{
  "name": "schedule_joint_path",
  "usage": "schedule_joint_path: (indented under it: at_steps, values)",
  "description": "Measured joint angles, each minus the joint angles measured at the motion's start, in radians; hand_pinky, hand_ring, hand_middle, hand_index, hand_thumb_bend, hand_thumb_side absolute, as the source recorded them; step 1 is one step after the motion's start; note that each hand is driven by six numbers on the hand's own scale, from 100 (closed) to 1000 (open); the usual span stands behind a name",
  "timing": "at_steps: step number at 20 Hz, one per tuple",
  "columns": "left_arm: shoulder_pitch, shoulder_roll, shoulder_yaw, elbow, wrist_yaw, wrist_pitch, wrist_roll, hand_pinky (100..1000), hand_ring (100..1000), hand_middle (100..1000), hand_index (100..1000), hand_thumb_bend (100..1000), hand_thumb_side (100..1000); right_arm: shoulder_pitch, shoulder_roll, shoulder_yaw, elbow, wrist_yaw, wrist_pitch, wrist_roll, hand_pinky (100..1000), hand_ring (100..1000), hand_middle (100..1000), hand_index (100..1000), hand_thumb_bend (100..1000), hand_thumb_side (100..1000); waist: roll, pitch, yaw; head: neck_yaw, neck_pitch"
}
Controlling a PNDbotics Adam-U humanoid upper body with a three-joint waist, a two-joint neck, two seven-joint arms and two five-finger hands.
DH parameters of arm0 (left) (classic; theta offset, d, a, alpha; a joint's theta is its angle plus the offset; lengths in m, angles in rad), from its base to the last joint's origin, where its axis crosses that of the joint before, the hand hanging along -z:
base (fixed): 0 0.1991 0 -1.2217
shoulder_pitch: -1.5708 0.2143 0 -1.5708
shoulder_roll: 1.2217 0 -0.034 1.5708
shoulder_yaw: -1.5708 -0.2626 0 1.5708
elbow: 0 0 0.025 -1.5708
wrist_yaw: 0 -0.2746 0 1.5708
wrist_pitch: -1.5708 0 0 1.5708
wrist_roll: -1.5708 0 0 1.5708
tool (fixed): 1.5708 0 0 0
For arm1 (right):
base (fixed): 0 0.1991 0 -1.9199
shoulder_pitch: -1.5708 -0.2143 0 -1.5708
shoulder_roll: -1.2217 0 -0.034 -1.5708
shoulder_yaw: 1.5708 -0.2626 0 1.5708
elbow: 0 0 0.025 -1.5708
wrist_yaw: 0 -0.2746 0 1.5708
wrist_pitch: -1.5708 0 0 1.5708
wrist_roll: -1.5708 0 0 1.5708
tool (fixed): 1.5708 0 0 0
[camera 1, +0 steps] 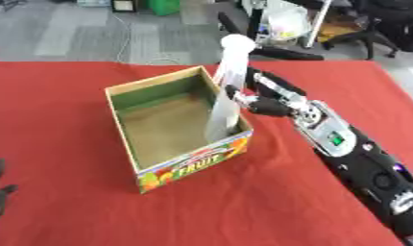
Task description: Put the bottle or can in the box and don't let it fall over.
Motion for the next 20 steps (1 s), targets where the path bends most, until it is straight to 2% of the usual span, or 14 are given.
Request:
schedule_joint_path:
  at_steps: [13, 20]
  values:
    - [0.004, 0.006, 0.006, 0.001, -0.003, 0.001, 0.004, 872, 1000, 918, 887, 533, 742, 0.11, -0.028, -0.058, -0.07, -0.008, -0.015, -0.057, 949, 1000, 1000, 1000, 100, 605, -0.007, 0.0, -0.019, 0.009, 0.0]
    - [0.005, 0.006, 0.006, 0.003, -0.004, 0.0, 0.006, 872, 1000, 918, 887, 530, 741, 0.173, -0.031, -0.115, -0.11, -0.008, -0.028, -0.106, 945, 1000, 1000, 1000, 100, 546, -0.007, 0.0, -0.029, 0.016, 0.0]
